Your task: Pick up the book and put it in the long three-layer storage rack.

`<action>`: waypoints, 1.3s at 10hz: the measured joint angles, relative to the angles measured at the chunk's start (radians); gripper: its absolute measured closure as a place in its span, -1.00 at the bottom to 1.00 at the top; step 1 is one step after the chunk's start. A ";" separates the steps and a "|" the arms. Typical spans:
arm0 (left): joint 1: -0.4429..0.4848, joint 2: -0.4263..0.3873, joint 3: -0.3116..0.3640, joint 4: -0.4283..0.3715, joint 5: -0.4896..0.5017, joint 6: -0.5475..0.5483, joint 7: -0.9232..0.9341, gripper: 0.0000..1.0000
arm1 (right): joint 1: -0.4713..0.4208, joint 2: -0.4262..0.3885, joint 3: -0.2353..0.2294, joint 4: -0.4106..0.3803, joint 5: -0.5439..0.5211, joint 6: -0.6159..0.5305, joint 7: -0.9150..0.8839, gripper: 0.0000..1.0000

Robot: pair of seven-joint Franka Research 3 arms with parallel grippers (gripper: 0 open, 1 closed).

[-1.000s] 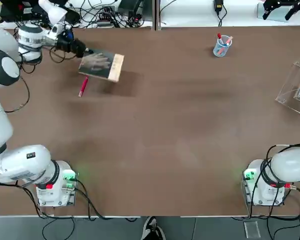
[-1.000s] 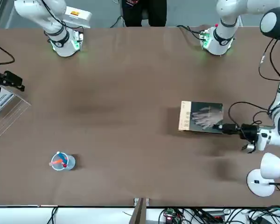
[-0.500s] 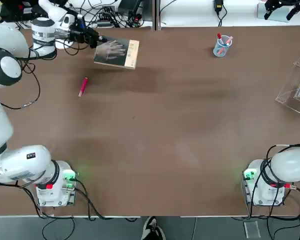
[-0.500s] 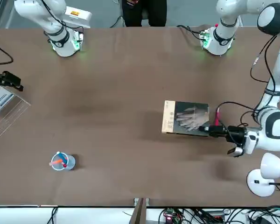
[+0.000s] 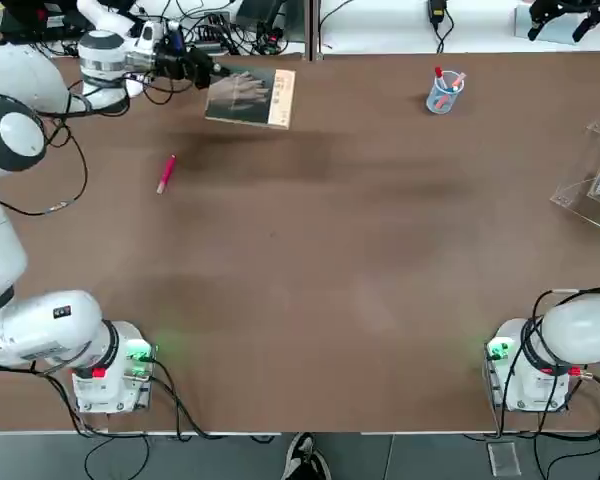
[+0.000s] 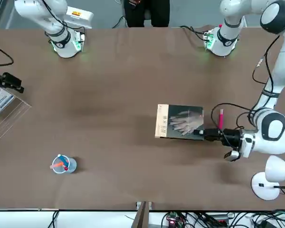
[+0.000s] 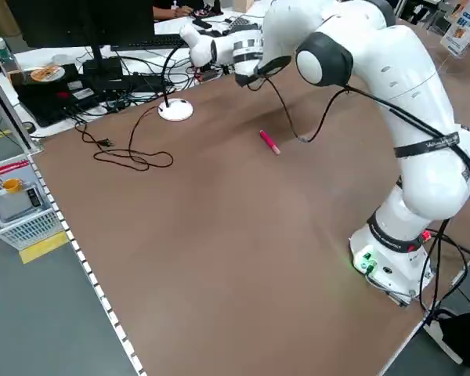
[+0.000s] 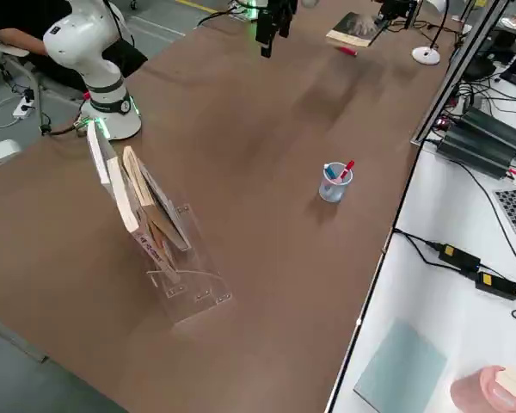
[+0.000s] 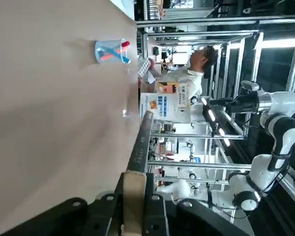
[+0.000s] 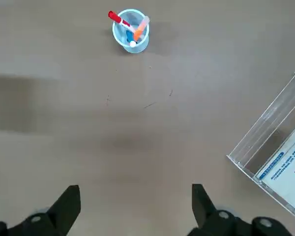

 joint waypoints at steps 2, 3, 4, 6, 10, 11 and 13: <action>-0.064 0.000 -0.006 -0.001 -0.071 0.062 0.000 0.96 | 0.001 0.004 0.001 -0.006 0.000 0.011 0.000 -1.00; -0.102 0.000 -0.007 -0.002 -0.109 0.097 -0.001 0.96 | 0.002 0.011 0.001 -0.008 0.000 0.020 -0.001 -1.00; -0.140 0.000 -0.007 -0.003 -0.150 0.130 -0.004 0.96 | 0.002 0.017 0.001 -0.010 0.000 0.028 -0.001 -1.00; -0.210 0.000 -0.008 -0.003 -0.231 0.195 -0.042 0.96 | 0.002 0.024 0.001 -0.010 0.000 0.034 -0.001 -1.00; -0.297 0.000 -0.008 -0.003 -0.378 0.276 -0.108 0.96 | 0.002 0.024 0.001 -0.010 0.000 0.034 -0.001 -1.00; -0.314 0.000 -0.008 -0.001 -0.404 0.301 -0.110 0.96 | 0.002 0.024 0.001 -0.010 0.000 0.034 -0.001 -1.00; -0.346 0.000 -0.008 0.008 -0.430 0.352 -0.111 0.96 | 0.002 0.024 0.001 -0.010 0.000 0.034 -0.001 -1.00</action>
